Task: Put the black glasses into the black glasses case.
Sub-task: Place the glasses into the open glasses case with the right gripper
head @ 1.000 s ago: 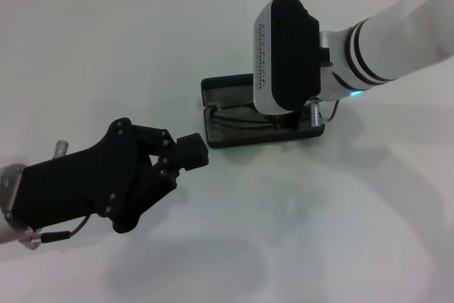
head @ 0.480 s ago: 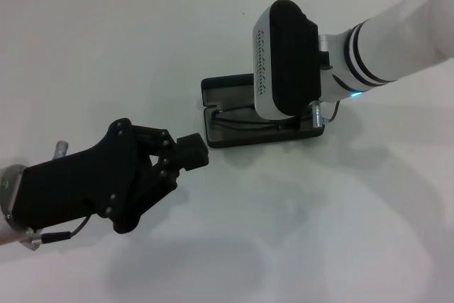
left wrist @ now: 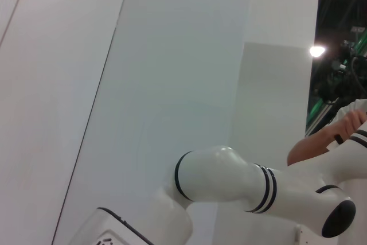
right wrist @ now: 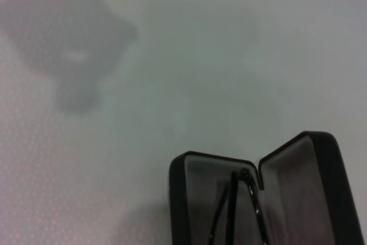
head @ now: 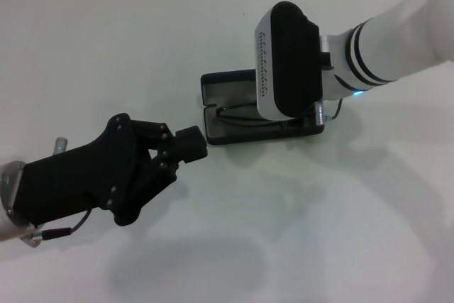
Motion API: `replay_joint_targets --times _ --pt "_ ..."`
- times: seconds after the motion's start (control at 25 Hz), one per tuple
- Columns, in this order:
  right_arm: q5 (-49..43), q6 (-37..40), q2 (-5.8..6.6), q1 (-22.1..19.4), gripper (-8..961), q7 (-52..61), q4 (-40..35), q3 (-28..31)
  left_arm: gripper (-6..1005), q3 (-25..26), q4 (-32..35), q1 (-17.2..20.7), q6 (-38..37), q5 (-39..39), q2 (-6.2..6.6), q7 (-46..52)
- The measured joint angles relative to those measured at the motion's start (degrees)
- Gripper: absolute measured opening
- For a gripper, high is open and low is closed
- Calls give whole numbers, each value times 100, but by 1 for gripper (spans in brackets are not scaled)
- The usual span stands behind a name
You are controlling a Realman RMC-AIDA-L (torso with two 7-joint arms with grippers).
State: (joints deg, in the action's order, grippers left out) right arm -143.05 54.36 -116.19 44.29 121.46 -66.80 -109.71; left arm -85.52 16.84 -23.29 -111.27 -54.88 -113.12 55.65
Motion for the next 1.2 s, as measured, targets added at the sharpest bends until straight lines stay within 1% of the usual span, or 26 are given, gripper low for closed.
replay_joint_targets --times 0.2,0.4,0.6,0.76,0.8,1.2 --pt "-4 -21 0 -10 57 0 9 -5 51 1 2 0 0 11 0 7" --pt "-5 -23 0 -10 136 0 10 -25 52 4 3 0 0 20 1 -3" --pt "-2 -32 0 -9 188 4 -60 -76 52 9 -2 10 0 22 1 -24" --pt "1 -12 0 -44 188 30 -140 -80 52 9 -5 34 0 22 2 -35" --pt "1 3 0 -144 188 35 -273 -82 52 10 -6 36 -1 22 2 -37" --pt "-4 86 0 -358 188 36 -546 -87 52 10 -6 40 -17 -7 2 -45"
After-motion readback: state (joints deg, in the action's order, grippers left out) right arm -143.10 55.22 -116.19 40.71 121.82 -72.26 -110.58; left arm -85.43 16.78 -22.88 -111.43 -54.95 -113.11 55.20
